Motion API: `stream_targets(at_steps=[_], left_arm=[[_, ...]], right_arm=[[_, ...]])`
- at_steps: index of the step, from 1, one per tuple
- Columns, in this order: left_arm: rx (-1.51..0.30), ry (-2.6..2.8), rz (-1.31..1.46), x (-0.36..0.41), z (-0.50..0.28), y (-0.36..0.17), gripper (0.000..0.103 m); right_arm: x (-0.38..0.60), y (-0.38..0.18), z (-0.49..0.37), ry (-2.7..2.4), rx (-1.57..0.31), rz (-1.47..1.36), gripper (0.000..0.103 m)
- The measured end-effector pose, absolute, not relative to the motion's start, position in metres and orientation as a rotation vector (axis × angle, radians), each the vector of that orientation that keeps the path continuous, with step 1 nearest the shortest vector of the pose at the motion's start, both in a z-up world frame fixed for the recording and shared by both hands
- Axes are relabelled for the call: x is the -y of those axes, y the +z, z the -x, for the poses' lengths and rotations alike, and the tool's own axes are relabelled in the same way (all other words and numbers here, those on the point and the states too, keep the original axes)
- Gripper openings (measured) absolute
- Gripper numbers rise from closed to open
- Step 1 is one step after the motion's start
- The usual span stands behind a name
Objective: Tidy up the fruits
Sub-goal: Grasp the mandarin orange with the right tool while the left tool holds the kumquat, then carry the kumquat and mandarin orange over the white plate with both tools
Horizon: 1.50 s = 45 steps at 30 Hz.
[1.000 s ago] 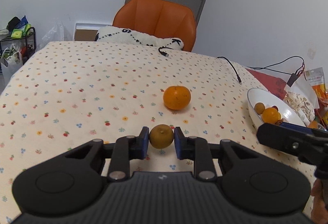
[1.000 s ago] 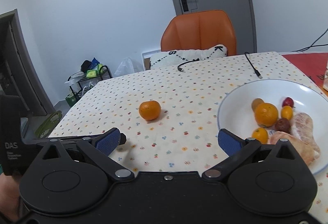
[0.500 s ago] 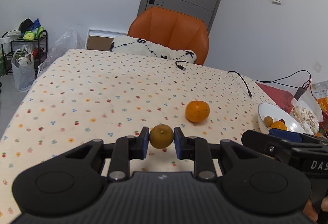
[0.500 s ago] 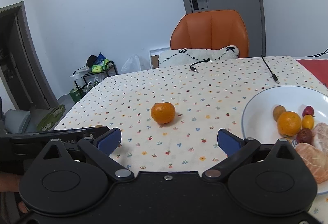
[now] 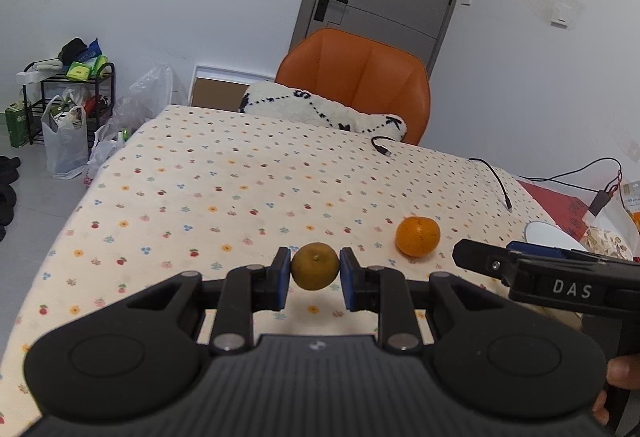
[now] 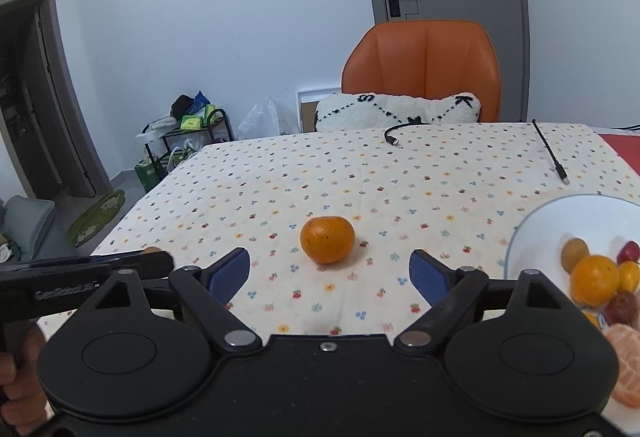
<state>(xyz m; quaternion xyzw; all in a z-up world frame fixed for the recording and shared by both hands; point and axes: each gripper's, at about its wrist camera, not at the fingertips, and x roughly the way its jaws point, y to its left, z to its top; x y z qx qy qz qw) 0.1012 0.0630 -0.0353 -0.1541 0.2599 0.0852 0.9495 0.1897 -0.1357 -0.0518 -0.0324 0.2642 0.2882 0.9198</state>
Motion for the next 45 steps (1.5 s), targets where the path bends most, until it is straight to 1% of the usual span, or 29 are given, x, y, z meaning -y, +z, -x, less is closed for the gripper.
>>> stream_targets(at_steps=[5, 9, 17, 20, 23, 24, 25, 26, 45], left_arm=[[-0.521, 0.209, 0.323, -0.075, -0.100, -0.035, 0.024], [-0.517, 0.227, 0.329, -0.083, -0.096, -0.035, 0.024], [-0.514, 0.259, 0.342, -0.099, -0.091, -0.036, 0.024], [-0.518, 0.272, 0.343, -0.104, -0.091, -0.038, 0.024], [-0.524, 0.277, 0.342, -0.106, -0.091, -0.038, 0.024], [-0.525, 0.277, 0.340, -0.106, -0.091, -0.038, 0.024], [-0.525, 0.276, 0.339, -0.105, -0.091, -0.038, 0.024], [-0.523, 0.275, 0.339, -0.105, -0.091, -0.038, 0.024], [-0.510, 0.200, 0.306, -0.067, -0.094, -0.025, 0.024]], right_arm=[[0.123, -0.057, -0.200, 0.601, -0.554, 0.094, 0.085], [0.113, -0.062, -0.209, 0.597, -0.568, 0.106, 0.081], [0.095, -0.071, -0.231, 0.562, -0.589, 0.132, 0.078], [0.092, -0.077, -0.238, 0.545, -0.599, 0.134, 0.074], [0.090, -0.083, -0.244, 0.535, -0.617, 0.134, 0.066], [0.090, -0.085, -0.246, 0.535, -0.623, 0.135, 0.058], [0.091, -0.086, -0.247, 0.543, -0.630, 0.132, 0.045], [0.092, -0.086, -0.246, 0.552, -0.629, 0.125, 0.041], [0.130, -0.067, -0.203, 0.569, -0.576, 0.084, 0.041]])
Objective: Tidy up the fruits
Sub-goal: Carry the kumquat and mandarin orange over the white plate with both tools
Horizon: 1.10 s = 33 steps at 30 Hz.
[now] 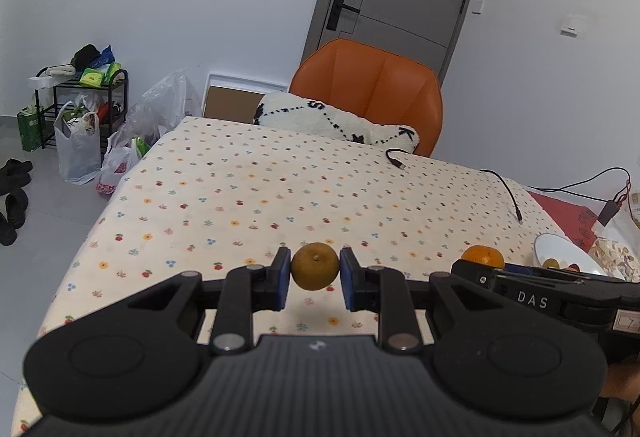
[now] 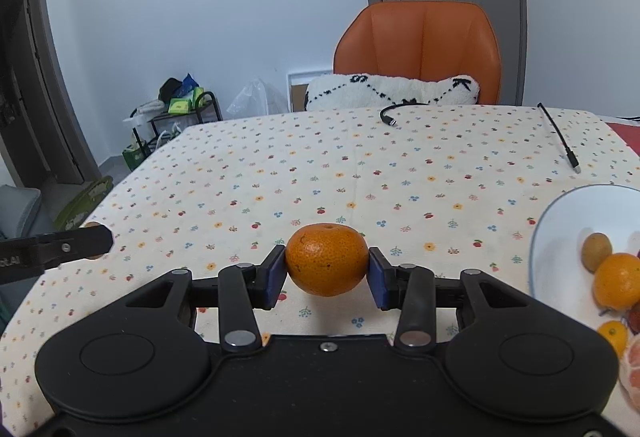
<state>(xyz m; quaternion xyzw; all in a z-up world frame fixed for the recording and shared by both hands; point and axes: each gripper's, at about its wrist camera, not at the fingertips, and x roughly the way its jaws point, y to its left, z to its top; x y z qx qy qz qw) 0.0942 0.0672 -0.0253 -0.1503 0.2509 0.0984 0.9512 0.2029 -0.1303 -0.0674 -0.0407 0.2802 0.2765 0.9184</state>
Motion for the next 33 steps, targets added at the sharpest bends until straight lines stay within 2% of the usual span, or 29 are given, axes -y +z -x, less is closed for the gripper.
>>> stream_targets(at_steps=[33], left_arm=[[-0.475, 0.008, 0.282, 0.013, -0.114, -0.006, 0.024]], right_arm=[[0.222, -0.026, -0.152, 0.467, -0.450, -0.024, 0.041]])
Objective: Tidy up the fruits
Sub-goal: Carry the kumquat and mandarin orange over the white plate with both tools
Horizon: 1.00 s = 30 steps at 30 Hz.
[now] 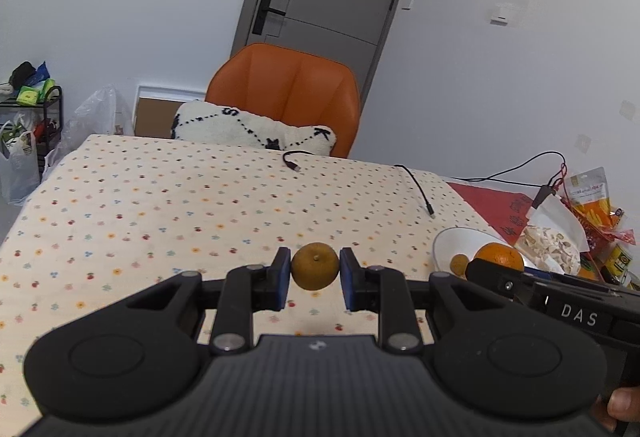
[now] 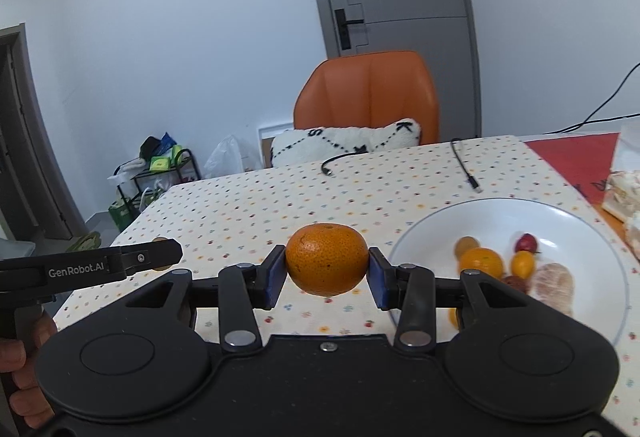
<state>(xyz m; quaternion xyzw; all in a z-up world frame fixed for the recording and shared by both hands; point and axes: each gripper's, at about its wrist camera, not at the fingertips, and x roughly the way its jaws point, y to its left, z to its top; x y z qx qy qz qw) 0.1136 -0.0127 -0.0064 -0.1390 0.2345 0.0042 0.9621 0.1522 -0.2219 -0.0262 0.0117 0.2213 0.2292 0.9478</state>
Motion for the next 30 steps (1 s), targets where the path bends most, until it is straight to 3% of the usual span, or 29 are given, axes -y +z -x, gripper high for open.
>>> stream_targets(at_steps=[30], left_arm=[[-0.484, -0.172, 0.247, 0.100, -0.147, 0.002, 0.024]], right_arm=[[0.313, -0.012, -0.142, 0.304, -0.413, -0.074, 0.041]])
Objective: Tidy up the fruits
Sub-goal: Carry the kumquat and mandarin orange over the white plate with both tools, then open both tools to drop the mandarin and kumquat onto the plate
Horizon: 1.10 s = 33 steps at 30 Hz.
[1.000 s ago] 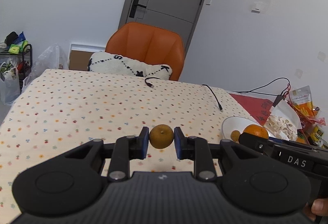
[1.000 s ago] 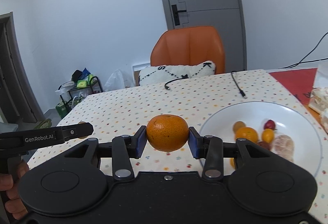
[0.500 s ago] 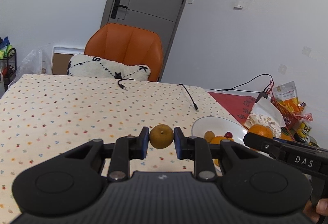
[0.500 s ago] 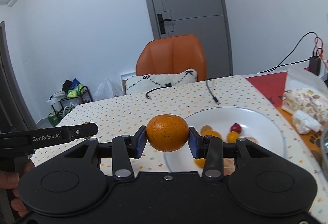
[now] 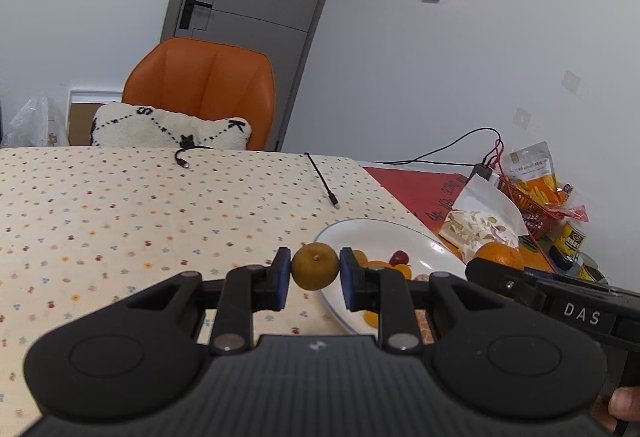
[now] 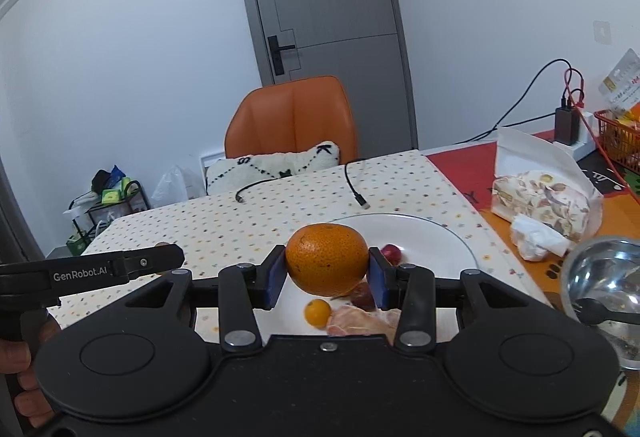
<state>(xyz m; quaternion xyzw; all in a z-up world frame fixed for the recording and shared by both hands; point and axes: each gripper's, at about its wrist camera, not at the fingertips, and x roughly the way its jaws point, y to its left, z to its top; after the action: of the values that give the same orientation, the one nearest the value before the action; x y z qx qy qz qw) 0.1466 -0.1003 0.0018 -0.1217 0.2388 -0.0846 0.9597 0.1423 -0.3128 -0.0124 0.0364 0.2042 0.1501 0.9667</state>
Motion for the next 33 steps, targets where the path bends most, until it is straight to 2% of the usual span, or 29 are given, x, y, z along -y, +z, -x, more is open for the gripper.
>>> stream_targets(at_steps=[15, 28, 33], left_arm=[[-0.501, -0.177, 0.240, 0.107, -0.156, -0.003, 0.024], [-0.505, -0.154, 0.239, 0.099, -0.158, -0.003, 0.024], [-0.509, -0.151, 0.237, 0.097, -0.159, -0.003, 0.024]], right_arm=[[0.301, -0.025, -0.151, 0.343, -0.461, -0.079, 0.041], [0.272, -0.039, -0.192, 0.378, -0.519, -0.078, 0.041], [0.271, -0.041, -0.197, 0.389, -0.513, -0.090, 0.050]])
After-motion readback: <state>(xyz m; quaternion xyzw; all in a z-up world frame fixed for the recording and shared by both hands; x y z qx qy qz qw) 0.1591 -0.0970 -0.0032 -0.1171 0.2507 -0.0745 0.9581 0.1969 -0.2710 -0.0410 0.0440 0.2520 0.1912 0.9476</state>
